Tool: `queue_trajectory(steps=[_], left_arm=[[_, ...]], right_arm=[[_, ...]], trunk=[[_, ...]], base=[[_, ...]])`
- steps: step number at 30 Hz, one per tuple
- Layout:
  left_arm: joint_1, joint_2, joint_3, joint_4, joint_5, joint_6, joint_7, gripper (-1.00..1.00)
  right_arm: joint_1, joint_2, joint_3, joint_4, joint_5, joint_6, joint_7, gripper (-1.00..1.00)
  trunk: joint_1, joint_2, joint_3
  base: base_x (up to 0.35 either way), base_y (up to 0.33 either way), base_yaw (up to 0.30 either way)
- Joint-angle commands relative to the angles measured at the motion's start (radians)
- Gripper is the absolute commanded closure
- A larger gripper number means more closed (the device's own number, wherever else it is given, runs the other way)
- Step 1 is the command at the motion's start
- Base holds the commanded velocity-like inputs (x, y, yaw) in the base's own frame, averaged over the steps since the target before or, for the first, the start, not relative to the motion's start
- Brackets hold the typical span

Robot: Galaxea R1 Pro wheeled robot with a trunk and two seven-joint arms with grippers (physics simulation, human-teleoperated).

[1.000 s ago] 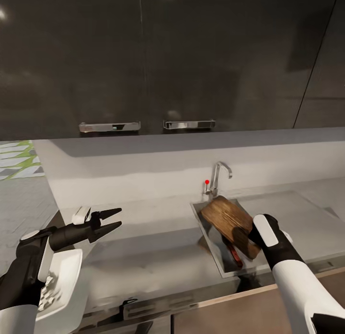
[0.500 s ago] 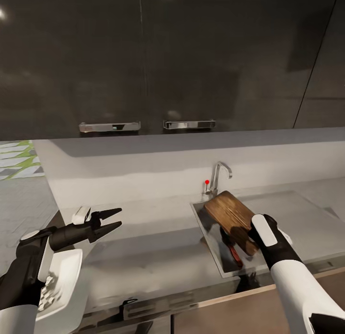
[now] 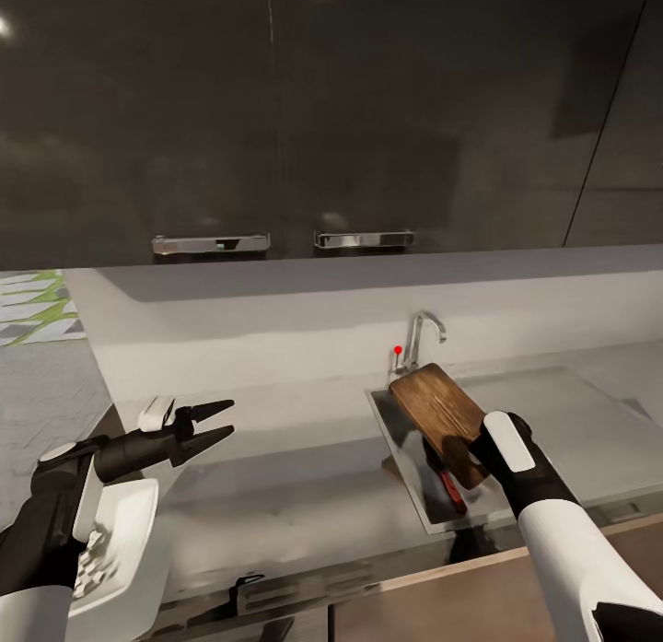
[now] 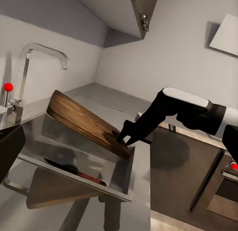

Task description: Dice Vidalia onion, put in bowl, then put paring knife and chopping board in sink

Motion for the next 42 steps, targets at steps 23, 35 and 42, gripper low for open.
queue_trajectory(steps=[23,35,42], left_arm=[[-0.001,-0.001,0.0,0.001,0.0,0.01,-0.003,-1.0],[-0.001,-0.003,0.0,0.001,0.0,0.01,-0.003,-1.0],[-0.001,-0.003,0.0,0.001,0.0,0.01,-0.003,-1.0]], right_arm=[[-0.001,0.051,0.003,0.003,-0.009,-0.044,-0.071,1.0],[-0.001,0.052,0.003,0.011,-0.01,-0.067,-0.107,1.0],[-0.001,0.052,0.003,0.011,-0.01,-0.067,-0.108,1.0]], trunk=[[0.001,-0.002,-0.002],[0.001,-0.002,-0.002],[0.001,-0.002,-0.002]], base=[[0.0,0.0,0.0],[0.0,0.0,0.0],[0.0,0.0,0.0]])
